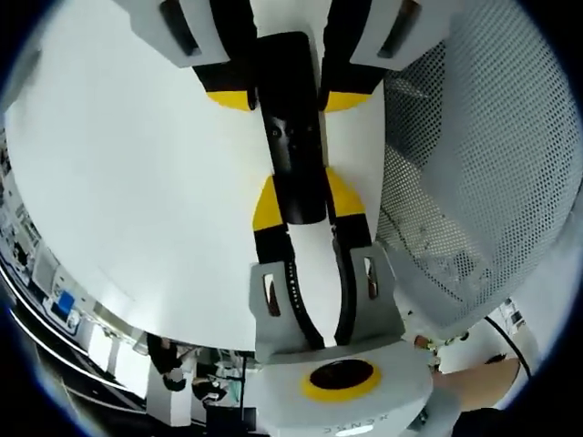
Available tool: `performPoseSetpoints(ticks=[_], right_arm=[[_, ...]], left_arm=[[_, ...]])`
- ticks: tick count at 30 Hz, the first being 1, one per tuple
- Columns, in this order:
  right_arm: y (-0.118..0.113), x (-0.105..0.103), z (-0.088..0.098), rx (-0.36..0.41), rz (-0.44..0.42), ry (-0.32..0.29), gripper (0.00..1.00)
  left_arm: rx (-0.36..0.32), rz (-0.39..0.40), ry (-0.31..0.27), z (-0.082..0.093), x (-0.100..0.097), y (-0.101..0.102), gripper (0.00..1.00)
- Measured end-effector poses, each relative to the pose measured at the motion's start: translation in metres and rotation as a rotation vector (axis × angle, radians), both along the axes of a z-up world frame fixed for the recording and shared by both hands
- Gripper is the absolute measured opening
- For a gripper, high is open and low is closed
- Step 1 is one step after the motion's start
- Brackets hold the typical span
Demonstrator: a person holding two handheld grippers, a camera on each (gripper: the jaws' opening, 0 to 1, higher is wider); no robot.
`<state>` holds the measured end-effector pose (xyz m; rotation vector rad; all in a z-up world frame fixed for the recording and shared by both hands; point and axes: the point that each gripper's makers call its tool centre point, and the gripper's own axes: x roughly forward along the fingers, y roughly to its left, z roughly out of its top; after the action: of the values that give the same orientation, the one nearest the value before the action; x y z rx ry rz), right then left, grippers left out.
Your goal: Press the specified remote control buttons in sequence, fully releasing each button before pressing the next.
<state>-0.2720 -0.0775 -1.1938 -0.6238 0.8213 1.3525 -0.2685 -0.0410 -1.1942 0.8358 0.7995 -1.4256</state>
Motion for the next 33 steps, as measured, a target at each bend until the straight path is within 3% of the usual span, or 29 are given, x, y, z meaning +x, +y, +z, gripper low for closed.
performPoseSetpoints(ticks=[4, 8, 10, 12, 15, 19, 22, 24, 27, 33], right_arm=[[0.001, -0.003, 0.0, 0.003, 0.018, -0.034, 0.22], [0.001, -0.002, -0.002, -0.028, 0.01, -0.084, 0.21], [0.003, -0.003, -0.002, -0.029, -0.012, -0.071, 0.21], [0.002, -0.002, -0.002, -0.023, -0.019, -0.07, 0.21], [0.002, -0.002, -0.001, -0.006, -0.028, -0.071, 0.21], [0.002, -0.001, -0.001, 0.007, -0.051, -0.06, 0.21], [0.003, -0.001, -0.001, 0.01, -0.058, -0.06, 0.22], [0.003, -0.001, -0.001, 0.013, -0.047, -0.067, 0.22], [0.002, -0.001, -0.001, 0.02, -0.054, -0.059, 0.22], [0.002, -0.002, -0.001, 0.01, -0.041, -0.065, 0.22]], left_arm=[[-0.004, -0.032, 0.004, 0.0, -0.001, -0.001, 0.24], [-0.022, 0.01, 0.013, 0.0, -0.001, -0.001, 0.24], [-0.029, 0.045, 0.008, 0.0, 0.0, -0.001, 0.24], [-0.074, 0.15, 0.026, 0.0, 0.001, -0.003, 0.25], [-0.108, 0.199, 0.002, 0.0, 0.002, -0.004, 0.26], [-0.137, 0.33, 0.031, 0.005, 0.004, -0.003, 0.28], [-0.201, 0.409, 0.05, 0.024, 0.006, -0.002, 0.27], [-0.249, 0.447, 0.029, 0.039, 0.008, 0.001, 0.29], [-0.286, 0.486, 0.017, 0.053, 0.005, 0.005, 0.43], [-0.513, 0.643, -0.006, 0.097, 0.001, 0.009, 0.59]])
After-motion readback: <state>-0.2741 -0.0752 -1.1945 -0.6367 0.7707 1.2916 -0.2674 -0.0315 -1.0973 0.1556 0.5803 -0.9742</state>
